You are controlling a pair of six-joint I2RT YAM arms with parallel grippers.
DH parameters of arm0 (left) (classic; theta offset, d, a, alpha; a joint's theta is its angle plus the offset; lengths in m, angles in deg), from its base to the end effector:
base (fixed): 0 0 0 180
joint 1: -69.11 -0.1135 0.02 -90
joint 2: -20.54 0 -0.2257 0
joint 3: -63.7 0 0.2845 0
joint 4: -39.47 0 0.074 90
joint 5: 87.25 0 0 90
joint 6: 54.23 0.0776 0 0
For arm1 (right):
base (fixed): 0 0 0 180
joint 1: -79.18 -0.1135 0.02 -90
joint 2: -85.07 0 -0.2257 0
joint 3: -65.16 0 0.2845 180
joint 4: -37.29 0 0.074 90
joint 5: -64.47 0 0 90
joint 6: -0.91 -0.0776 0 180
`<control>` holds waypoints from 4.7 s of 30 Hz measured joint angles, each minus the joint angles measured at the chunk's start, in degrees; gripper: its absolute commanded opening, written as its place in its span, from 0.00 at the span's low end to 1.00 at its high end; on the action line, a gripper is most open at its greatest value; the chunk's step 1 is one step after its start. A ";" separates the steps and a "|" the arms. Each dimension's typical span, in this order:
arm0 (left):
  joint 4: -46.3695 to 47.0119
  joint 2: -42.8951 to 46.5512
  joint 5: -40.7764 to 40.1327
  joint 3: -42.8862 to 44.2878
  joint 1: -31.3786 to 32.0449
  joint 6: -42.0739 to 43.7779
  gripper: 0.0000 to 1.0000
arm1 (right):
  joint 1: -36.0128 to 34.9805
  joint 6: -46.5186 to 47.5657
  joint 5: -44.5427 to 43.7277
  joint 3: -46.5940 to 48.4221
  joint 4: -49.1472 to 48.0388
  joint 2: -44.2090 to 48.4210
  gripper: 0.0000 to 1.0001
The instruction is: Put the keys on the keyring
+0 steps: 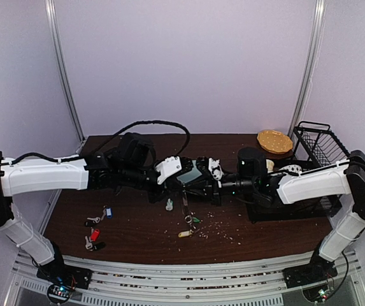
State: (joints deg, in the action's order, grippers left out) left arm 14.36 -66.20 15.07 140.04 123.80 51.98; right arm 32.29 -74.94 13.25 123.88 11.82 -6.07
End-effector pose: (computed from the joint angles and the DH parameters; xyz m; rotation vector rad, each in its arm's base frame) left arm 0.2229 -0.3433 0.2005 1.3993 1.7509 -0.6078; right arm 0.2366 0.3239 0.1704 -1.3088 1.1855 0.9901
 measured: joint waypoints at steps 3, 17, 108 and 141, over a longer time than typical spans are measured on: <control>-0.68 0.00 -0.24 0.02 -0.04 0.02 0.00 | -0.24 0.44 -0.24 0.13 0.52 -0.22 0.00; 5.95 4.15 1.95 -4.94 -1.11 -0.48 0.23 | 0.35 -2.25 0.11 -1.25 1.36 1.03 0.00; -8.57 0.63 -4.31 9.33 1.99 0.66 0.00 | 2.71 -11.23 4.31 0.72 -0.04 3.58 0.08; -10.01 0.02 -4.59 9.31 2.40 2.14 0.00 | 2.10 -4.35 6.27 2.93 4.48 3.19 0.07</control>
State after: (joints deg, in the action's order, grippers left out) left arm 4.35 -66.18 10.48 149.35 126.21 54.12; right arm 34.39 -79.29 19.52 126.81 16.30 -2.88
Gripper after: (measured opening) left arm 0.005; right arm 0.112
